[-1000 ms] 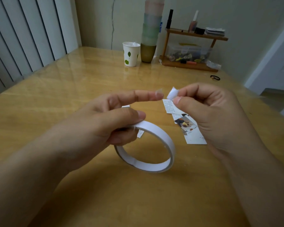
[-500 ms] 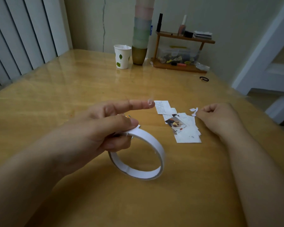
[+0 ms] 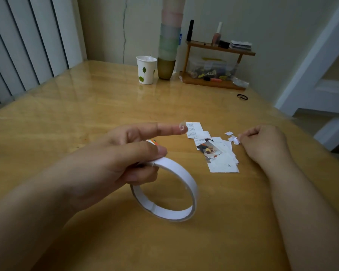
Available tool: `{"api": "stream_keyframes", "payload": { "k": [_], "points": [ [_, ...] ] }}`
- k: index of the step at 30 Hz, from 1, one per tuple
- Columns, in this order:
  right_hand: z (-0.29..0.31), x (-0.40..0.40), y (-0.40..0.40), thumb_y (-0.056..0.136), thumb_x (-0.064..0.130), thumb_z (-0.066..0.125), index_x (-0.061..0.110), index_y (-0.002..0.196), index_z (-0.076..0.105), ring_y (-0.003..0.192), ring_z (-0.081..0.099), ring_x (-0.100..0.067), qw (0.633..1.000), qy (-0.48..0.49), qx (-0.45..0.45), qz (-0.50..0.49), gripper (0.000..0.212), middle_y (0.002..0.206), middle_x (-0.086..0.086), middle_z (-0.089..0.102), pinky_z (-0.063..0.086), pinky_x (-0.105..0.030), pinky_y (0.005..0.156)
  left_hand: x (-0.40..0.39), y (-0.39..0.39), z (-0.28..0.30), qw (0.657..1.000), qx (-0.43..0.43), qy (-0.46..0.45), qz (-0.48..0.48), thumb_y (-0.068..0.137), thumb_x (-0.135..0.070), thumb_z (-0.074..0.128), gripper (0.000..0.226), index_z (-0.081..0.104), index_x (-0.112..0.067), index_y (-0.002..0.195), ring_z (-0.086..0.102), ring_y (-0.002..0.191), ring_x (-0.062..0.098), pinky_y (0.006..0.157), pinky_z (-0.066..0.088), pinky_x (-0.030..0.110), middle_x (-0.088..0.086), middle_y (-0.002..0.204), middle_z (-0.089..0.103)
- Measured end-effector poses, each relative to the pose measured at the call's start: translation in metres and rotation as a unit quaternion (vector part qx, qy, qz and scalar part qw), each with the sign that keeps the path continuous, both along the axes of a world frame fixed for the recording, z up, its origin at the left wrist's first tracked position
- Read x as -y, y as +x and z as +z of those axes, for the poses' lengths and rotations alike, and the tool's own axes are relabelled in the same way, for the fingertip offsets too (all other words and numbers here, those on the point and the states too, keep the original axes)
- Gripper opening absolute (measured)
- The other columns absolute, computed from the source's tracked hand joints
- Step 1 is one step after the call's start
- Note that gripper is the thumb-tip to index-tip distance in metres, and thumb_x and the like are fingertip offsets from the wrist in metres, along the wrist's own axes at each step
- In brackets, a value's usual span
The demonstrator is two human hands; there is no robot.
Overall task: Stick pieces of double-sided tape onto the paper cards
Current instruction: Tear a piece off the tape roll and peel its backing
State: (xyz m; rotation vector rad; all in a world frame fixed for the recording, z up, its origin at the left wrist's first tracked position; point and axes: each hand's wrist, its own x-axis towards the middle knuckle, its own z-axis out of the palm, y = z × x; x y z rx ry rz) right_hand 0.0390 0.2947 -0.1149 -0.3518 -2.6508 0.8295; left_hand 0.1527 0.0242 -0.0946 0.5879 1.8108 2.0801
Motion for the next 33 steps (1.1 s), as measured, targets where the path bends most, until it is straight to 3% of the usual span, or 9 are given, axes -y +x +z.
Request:
{"api": "stream_keyframes", "payload": {
  "k": [4,7,11,15,20,23,27,30,33],
  "points": [
    [0.021,0.026,0.022,0.094,0.020,0.055,0.023,0.100,0.067,0.075,0.057,-0.001,0.987,-0.026,-0.084,0.134,0.014,0.090,0.007,0.066,0.041,-0.009,0.059,0.000,0.000,0.001,1.000,-0.002,-0.004,-0.005,0.072,-0.026,0.059,0.045,0.065,-0.029,0.117,0.021,0.041,0.008,0.065,0.009,0.043,-0.010,0.041,0.028],
    [0.036,0.053,0.049,0.094,0.023,0.056,0.034,0.107,0.063,0.092,0.062,-0.002,0.939,-0.101,-0.137,0.300,0.017,0.098,0.013,0.067,0.047,-0.007,0.075,0.001,0.001,0.000,1.000,0.000,-0.006,-0.006,0.073,-0.026,0.059,0.045,0.065,-0.029,0.117,0.023,0.039,0.005,0.069,0.007,0.047,-0.011,0.042,0.028],
    [0.042,0.071,0.073,0.089,0.029,0.053,0.031,0.109,0.061,0.097,0.061,0.002,0.880,-0.135,-0.128,0.436,0.022,0.097,0.014,0.067,0.047,-0.010,0.078,0.000,-0.001,0.000,1.000,-0.003,-0.014,-0.017,0.075,-0.026,0.058,0.044,0.063,-0.030,0.118,0.022,0.039,0.005,0.063,0.009,0.044,-0.010,0.041,0.030],
    [0.041,0.074,0.078,0.087,0.027,0.055,0.026,0.102,0.065,0.092,0.065,0.000,0.867,-0.136,-0.109,0.466,0.018,0.091,0.017,0.070,0.048,-0.011,0.076,0.001,-0.002,-0.001,1.000,-0.009,-0.012,-0.023,0.076,-0.025,0.058,0.042,0.064,-0.028,0.118,0.019,0.043,0.012,0.060,0.009,0.043,-0.009,0.040,0.031],
    [0.040,0.075,0.080,0.082,0.022,0.062,0.026,0.089,0.067,0.081,0.065,-0.002,0.867,-0.125,-0.126,0.465,0.010,0.084,0.013,0.069,0.047,-0.009,0.070,0.001,-0.002,-0.002,0.999,-0.014,-0.021,-0.024,0.075,-0.027,0.058,0.042,0.064,-0.028,0.117,0.021,0.041,0.010,0.057,0.013,0.039,-0.010,0.040,0.030],
    [0.041,0.075,0.080,0.081,0.019,0.063,0.024,0.085,0.068,0.076,0.065,-0.002,0.868,-0.123,-0.129,0.464,0.008,0.081,0.013,0.069,0.047,-0.009,0.065,0.001,-0.001,-0.001,0.999,-0.016,-0.025,-0.027,0.076,-0.027,0.057,0.042,0.064,-0.028,0.118,0.019,0.042,0.012,0.060,0.009,0.043,-0.009,0.040,0.030],
    [0.043,0.074,0.080,0.082,0.018,0.064,0.023,0.082,0.067,0.084,0.065,-0.005,0.869,-0.075,-0.153,0.465,0.006,0.083,0.011,0.069,0.050,-0.015,0.072,0.001,-0.002,0.000,0.999,-0.013,-0.027,-0.015,0.074,-0.028,0.058,0.042,0.065,-0.028,0.115,0.019,0.043,0.012,0.060,0.010,0.043,-0.010,0.039,0.030],
    [0.044,0.071,0.080,0.082,0.026,0.065,0.025,0.079,0.068,0.097,0.057,0.001,0.869,-0.023,-0.149,0.471,0.004,0.093,0.016,0.061,0.040,-0.009,0.082,0.000,-0.003,-0.001,1.000,-0.007,-0.027,0.000,0.072,-0.029,0.059,0.039,0.068,-0.024,0.109,0.020,0.043,0.011,0.062,0.009,0.044,-0.009,0.039,0.031],
    [0.045,0.067,0.079,0.082,0.042,0.057,0.025,0.077,0.070,0.106,0.054,-0.003,0.861,-0.042,-0.086,0.500,0.022,0.100,0.018,0.054,0.037,-0.010,0.087,-0.001,-0.003,-0.003,0.999,-0.009,-0.042,0.002,0.072,-0.030,0.060,0.037,0.067,-0.019,0.106,0.022,0.038,0.006,0.060,0.009,0.042,-0.010,0.040,0.031]
  ]
}}
